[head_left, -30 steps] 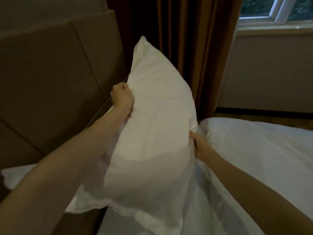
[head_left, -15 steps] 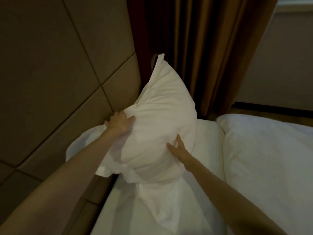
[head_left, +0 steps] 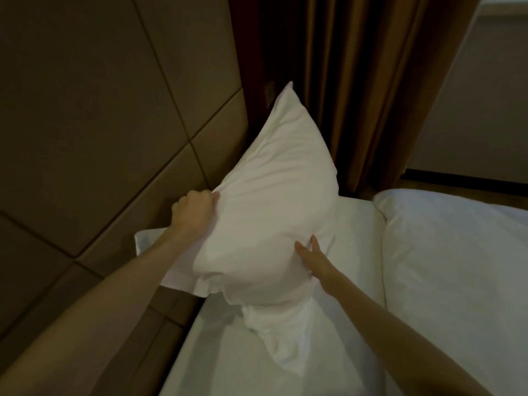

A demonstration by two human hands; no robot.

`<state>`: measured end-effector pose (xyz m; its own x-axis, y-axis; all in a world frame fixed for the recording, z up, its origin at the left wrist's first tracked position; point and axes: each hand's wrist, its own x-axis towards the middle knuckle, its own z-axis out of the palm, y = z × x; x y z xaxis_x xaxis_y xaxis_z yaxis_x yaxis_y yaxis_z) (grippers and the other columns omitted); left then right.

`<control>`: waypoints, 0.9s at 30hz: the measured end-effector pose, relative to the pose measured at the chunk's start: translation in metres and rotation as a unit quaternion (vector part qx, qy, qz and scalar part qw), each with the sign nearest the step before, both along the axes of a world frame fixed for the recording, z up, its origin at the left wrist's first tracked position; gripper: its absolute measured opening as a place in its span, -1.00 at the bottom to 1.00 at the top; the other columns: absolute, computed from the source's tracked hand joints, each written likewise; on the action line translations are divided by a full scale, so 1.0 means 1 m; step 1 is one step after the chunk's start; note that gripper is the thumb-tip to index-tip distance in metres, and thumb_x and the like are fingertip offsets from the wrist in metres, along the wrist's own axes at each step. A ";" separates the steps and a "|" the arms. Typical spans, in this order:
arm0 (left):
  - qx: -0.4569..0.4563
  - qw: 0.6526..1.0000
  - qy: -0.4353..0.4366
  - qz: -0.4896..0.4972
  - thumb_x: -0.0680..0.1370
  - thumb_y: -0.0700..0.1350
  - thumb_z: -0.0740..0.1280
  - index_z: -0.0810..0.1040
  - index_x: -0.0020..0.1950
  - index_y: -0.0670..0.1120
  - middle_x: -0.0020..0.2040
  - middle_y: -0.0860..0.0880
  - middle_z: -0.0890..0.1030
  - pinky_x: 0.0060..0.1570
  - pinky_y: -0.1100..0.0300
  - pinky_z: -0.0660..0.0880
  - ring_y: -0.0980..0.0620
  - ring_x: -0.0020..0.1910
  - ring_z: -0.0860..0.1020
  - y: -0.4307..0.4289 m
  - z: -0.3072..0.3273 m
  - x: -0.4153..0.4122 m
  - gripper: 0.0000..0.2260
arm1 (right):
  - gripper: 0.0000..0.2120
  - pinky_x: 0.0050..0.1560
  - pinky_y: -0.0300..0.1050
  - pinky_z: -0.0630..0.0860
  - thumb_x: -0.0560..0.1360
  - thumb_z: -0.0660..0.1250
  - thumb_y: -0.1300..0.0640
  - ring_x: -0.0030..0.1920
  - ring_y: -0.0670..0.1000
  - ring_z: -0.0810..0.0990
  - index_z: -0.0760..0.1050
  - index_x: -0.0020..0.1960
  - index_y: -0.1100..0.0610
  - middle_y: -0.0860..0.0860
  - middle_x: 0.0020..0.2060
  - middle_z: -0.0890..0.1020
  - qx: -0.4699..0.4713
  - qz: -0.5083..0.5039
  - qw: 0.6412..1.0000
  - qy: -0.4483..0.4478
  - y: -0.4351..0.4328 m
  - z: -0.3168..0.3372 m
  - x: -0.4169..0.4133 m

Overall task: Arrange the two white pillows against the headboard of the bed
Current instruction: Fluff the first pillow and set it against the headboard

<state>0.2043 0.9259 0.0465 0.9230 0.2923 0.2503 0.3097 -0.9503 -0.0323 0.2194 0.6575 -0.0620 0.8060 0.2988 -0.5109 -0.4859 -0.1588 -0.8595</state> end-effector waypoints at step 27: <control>-0.102 0.980 0.154 0.068 0.60 0.11 -0.11 0.13 0.51 -0.13 0.51 -0.13 0.24 0.40 -0.04 0.17 -0.13 0.45 0.27 -0.017 -0.054 -0.015 -0.46 | -0.79 0.12 -0.14 0.33 0.57 0.23 0.13 0.09 0.06 0.47 0.51 0.11 0.23 0.09 0.05 0.52 -0.122 0.037 0.992 0.019 -0.033 0.008 -0.043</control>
